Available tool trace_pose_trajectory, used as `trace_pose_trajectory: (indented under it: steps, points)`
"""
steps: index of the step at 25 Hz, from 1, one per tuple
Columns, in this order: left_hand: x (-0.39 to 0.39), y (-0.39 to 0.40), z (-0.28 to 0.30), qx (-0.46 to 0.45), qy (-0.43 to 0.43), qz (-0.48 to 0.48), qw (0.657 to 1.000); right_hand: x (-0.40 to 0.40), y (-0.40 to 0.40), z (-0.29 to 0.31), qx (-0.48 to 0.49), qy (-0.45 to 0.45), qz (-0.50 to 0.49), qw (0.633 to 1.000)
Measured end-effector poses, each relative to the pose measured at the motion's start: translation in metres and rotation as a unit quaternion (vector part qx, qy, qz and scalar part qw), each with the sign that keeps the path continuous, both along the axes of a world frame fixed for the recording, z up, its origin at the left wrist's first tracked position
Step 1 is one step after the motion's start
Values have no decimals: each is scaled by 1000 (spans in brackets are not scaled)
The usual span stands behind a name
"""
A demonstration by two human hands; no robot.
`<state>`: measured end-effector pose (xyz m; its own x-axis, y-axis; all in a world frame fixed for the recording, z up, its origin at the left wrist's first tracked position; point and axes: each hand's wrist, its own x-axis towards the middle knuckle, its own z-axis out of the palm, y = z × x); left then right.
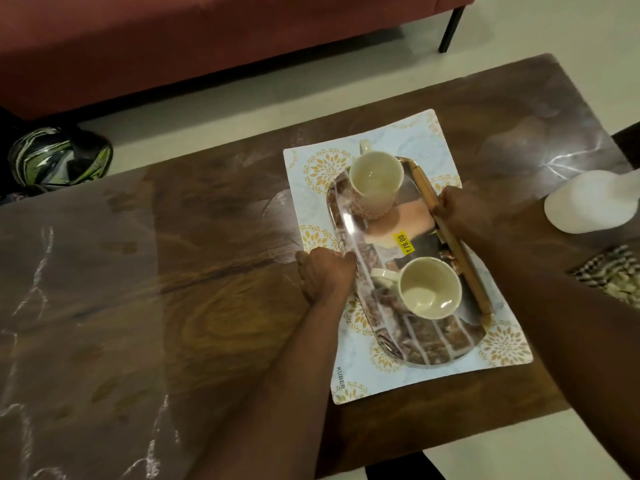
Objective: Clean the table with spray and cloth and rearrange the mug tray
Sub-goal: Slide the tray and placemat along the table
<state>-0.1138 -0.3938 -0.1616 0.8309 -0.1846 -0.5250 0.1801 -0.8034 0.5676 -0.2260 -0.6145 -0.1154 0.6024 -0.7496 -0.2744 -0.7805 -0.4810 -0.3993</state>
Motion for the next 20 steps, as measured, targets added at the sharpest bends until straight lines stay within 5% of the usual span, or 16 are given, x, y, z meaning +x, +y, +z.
trace_pose_trajectory:
  steps: [3,10,14,17,20]
  points:
    - [-6,-4,-19,7,-23,3,1000,-5,-2,-2,-12,-1,-3,1000]
    - [-14,4,75,58,-82,-84,991,-22,33,17,-81,-27,-64,994]
    - [-5,10,104,-10,-265,-193,945,-51,56,46,-113,-133,-38,984]
    - [-11,-15,140,-73,-301,-217,926,-91,68,69,-21,-209,-87,974]
    - [-44,-62,173,-138,-305,-268,904,-133,70,74,6,-165,-158,974]
